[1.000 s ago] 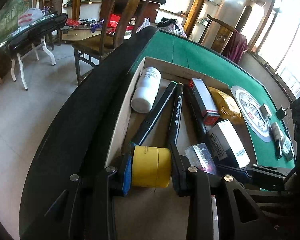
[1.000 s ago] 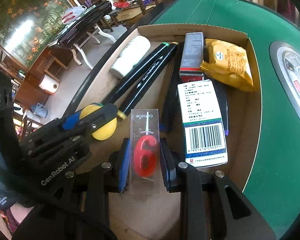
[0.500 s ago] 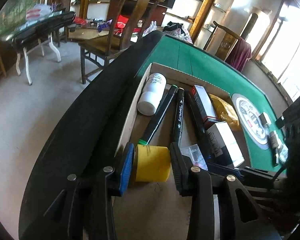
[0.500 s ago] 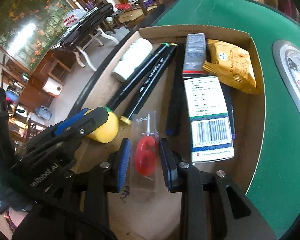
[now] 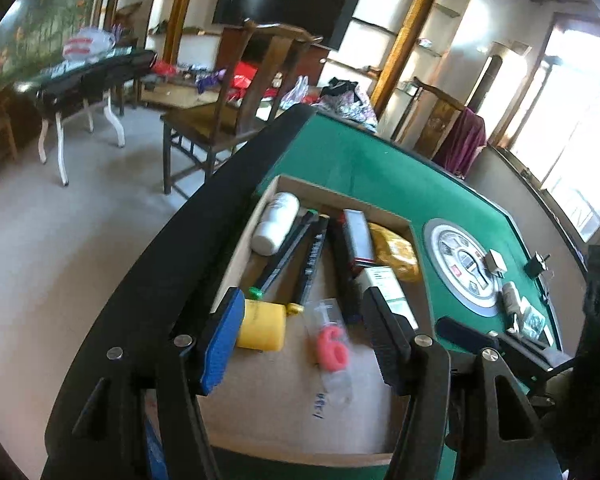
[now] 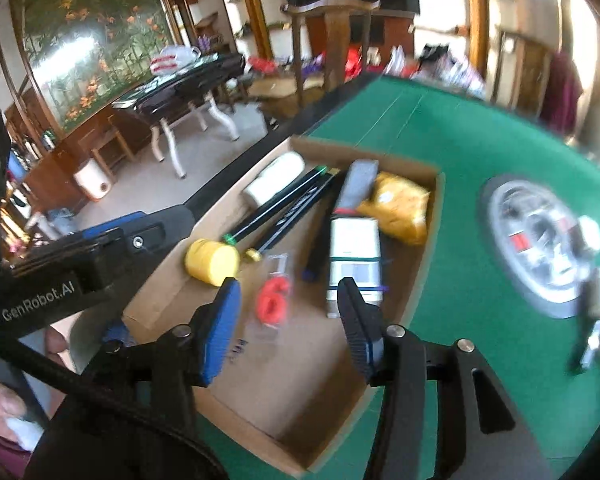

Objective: Organize objects
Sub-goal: 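Move both open grippers back toward the items beside the disc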

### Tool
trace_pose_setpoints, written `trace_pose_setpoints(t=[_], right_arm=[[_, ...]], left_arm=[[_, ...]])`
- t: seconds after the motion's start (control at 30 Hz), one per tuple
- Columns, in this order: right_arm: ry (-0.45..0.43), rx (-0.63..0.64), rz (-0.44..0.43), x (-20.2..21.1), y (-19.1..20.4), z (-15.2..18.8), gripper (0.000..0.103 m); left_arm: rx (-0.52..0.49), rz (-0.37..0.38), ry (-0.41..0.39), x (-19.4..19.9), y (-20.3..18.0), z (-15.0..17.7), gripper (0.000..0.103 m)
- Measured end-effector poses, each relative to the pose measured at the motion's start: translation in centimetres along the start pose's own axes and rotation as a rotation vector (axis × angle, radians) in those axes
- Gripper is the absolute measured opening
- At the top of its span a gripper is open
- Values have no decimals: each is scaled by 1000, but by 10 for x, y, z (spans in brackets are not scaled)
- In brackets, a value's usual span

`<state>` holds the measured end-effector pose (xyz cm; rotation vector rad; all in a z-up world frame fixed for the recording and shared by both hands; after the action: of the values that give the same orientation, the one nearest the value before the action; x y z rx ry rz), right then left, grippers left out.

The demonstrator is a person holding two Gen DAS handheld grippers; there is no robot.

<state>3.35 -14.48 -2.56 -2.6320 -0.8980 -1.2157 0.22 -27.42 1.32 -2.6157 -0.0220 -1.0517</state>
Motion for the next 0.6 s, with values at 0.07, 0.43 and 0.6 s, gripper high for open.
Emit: trace_pose_setpoints(t=[0.07,0.43,0.6], right_arm=[[-29,11,41,14,-10,2,50],[-142,27,267,76,-83,13,57],[-156,-24,326,97,-127,27,57]], left_arm=[[-28,22,6,2,-16,4,58],[-169,97,49,8,-117,32,58],[-213,107,75,5,-156,46,58]])
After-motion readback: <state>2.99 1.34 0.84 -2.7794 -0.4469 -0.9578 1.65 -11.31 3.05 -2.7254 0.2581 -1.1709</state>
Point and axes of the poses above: each gripper's, at about its wrist camera, not at the fingertips, and x roughly against the way its jaws point, y to its left, z to its underside, the point moved 10 cm from there along -x, roughly the way its jaws point, and after that the axes turned 1 degree about -y, right-handed, at the moved point
